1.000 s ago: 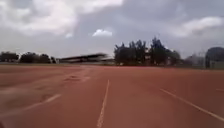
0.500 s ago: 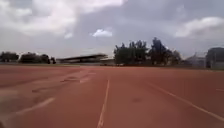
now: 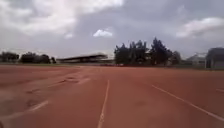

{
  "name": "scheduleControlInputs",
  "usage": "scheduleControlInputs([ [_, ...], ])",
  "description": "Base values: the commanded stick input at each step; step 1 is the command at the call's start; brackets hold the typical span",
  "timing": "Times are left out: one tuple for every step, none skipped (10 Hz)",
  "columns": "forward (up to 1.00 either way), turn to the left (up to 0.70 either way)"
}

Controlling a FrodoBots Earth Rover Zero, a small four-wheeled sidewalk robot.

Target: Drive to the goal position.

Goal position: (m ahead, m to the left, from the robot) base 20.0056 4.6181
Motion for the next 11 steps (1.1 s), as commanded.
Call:
scheduleControlInputs([
  [0.45,0.00],
  [0.45,0.00],
  [0.45,0.00],
  [0.45,0.00],
  [0.45,0.00],
  [0.45,0.00],
  [0.45,0.00],
  [0.45,0.00],
  [0.45,0.00],
  [0.45,0.00],
  [0.45,0.00],
])
